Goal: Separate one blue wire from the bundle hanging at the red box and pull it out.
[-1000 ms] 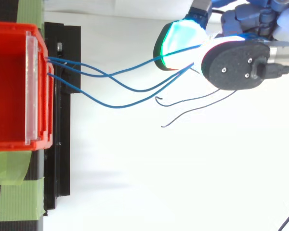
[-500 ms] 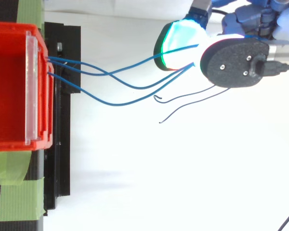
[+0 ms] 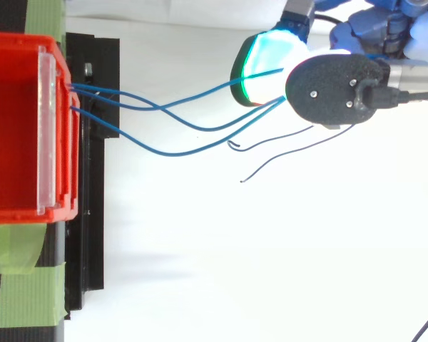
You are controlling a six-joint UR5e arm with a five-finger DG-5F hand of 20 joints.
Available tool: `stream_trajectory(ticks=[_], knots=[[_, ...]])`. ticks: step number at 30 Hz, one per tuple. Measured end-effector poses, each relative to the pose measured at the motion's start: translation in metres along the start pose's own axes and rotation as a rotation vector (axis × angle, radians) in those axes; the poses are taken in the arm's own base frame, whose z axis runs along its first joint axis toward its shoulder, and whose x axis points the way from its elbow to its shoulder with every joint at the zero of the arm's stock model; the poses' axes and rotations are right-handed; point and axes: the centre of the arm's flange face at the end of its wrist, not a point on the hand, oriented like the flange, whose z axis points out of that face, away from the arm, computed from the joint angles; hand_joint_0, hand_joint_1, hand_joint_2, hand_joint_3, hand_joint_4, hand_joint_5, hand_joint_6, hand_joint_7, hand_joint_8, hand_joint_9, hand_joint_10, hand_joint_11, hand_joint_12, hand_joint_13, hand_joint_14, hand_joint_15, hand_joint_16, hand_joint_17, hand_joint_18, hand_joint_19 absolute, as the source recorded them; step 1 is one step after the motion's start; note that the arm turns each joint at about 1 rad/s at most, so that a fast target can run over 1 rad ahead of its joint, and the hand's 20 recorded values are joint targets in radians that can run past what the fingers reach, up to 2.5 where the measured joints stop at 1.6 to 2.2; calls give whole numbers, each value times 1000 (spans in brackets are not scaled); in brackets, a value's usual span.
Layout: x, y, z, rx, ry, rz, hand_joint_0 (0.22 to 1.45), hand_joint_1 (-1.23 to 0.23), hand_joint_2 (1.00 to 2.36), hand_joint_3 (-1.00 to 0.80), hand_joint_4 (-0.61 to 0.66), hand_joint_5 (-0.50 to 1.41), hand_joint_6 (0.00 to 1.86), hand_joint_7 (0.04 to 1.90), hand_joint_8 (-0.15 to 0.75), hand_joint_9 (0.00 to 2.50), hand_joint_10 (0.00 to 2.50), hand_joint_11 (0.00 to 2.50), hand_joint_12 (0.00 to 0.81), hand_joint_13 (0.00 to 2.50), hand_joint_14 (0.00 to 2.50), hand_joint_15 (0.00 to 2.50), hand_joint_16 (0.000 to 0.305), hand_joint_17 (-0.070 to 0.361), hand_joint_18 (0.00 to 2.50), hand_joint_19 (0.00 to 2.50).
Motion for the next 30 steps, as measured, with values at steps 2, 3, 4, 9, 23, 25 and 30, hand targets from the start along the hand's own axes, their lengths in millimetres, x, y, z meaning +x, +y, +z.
stream_trajectory(ticks=[2,3,4,9,23,25,30], knots=[[0,0,0,0,0,0,538,-640,1009,-376,127,-169,898,940,308,871,1456,1363,421,827,558,1430,50,112,889,952],[0,0,0,0,0,0,536,-638,1009,-381,127,-169,898,939,311,873,1458,1361,426,827,558,1441,50,112,890,951],[0,0,0,0,0,0,532,-634,1008,-391,128,-169,898,939,310,873,1458,1376,429,829,562,1430,50,113,892,952],[0,0,0,0,0,0,511,-621,1007,-415,138,-169,895,936,319,877,1479,1351,439,834,592,1394,52,116,908,962],[0,0,0,1,0,-1,573,-656,1014,-282,63,-141,892,996,290,1020,1299,1457,410,942,424,1498,48,107,968,969],[0,0,0,2,0,-2,573,-667,1015,-258,54,-137,891,1001,289,1029,1288,1459,406,951,411,1506,47,106,975,969],[0,0,0,3,0,-3,576,-713,1014,-176,-16,-117,891,997,327,1070,1427,1337,458,978,569,1369,54,122,1061,917]])
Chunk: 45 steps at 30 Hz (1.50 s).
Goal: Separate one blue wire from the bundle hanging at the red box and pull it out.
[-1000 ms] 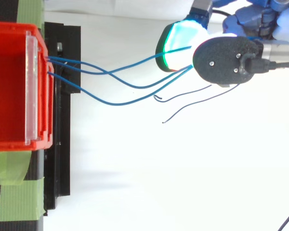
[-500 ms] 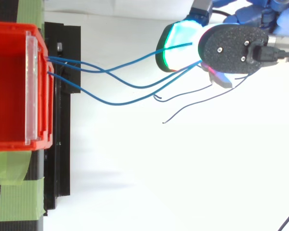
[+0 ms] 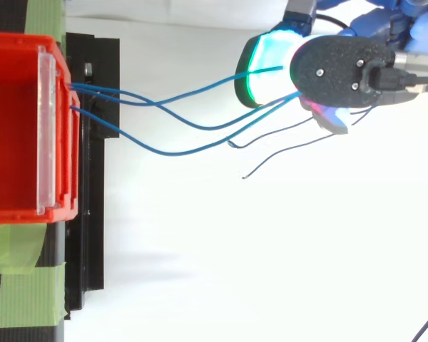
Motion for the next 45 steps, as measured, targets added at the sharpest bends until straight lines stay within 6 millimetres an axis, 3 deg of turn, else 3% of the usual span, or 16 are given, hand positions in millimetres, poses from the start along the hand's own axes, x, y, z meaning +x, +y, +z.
stream_trajectory(ticks=[9,13,45], knots=[[0,0,0,0,0,0,587,-789,1006,-30,-218,-95,894,984,325,1147,1453,1305,503,1050,625,1305,61,137,1163,856],[0,0,0,0,0,-1,591,-803,1004,-6,-275,-90,893,978,304,1201,1313,1339,503,1064,600,1319,61,136,1181,844],[1,-1,0,0,2,-44,607,-832,1004,9,-289,-83,887,1018,298,1269,1027,1480,500,1092,475,1380,59,133,1170,840]])
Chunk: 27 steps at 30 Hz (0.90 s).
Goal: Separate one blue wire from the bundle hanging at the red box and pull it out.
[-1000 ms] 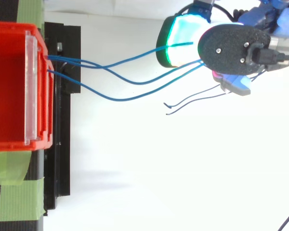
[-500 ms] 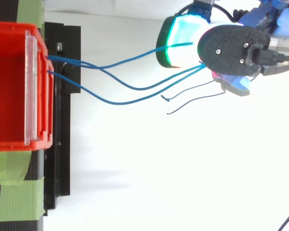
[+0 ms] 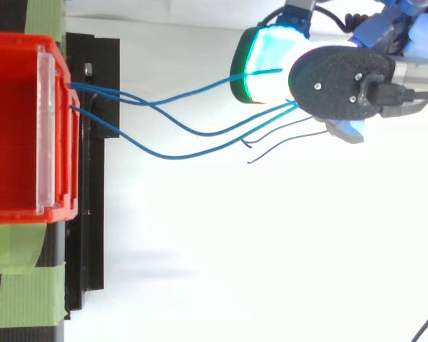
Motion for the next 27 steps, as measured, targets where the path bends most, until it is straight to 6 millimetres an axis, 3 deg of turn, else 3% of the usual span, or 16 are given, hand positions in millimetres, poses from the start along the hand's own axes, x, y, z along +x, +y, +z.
stream_trajectory(ticks=[18,19,24,26,27], knots=[[17,1,-7,-12,26,-112,608,-833,1003,2,-287,-83,887,1017,304,1237,942,1552,509,1061,393,1381,60,134,1120,825],[18,1,-7,-13,25,-113,608,-834,1003,2,-287,-84,887,1016,306,1236,726,1593,508,1050,286,1384,60,135,1110,816],[18,1,-8,-13,21,-114,607,-834,1003,-1,-291,-83,886,1009,324,1244,336,1620,517,1054,1,1395,59,134,1062,810],[18,1,-8,-13,21,-113,605,-832,1004,0,-291,-84,886,1006,333,1259,20,1641,521,1000,6,1260,59,133,1049,793],[18,1,-8,-13,20,-113,605,-832,1004,1,-291,-84,886,1006,337,1236,4,1553,520,944,12,1136,59,133,1041,786]])
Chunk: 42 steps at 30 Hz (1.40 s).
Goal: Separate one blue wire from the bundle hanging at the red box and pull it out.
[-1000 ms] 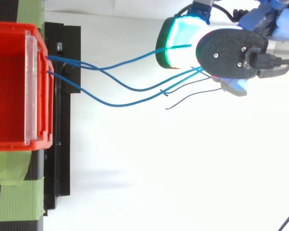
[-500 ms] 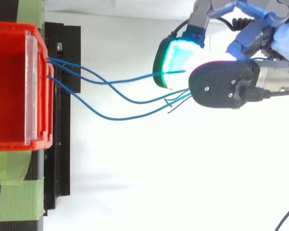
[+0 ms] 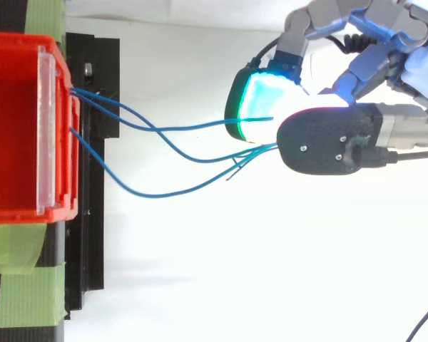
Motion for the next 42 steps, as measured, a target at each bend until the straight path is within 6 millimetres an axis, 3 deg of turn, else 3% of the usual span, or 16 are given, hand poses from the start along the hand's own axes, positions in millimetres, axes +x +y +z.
stream_trajectory(ticks=[6,14,27,42], knots=[[0,0,0,0,-2,1,602,-831,1004,-3,-296,-84,883,1016,352,977,17,807,511,804,15,775,60,134,1004,725],[-1,0,0,1,-3,1,601,-838,1002,-8,-306,-82,882,989,336,760,9,361,485,645,11,464,60,136,913,534],[-1,-3,0,6,-4,-7,596,-845,1001,-4,-303,-78,870,1029,327,732,8,318,462,484,9,393,61,137,686,365],[2,-44,-6,19,8,-16,597,-850,1001,-4,-298,-77,868,1044,327,760,9,345,460,487,11,403,61,138,683,375]])
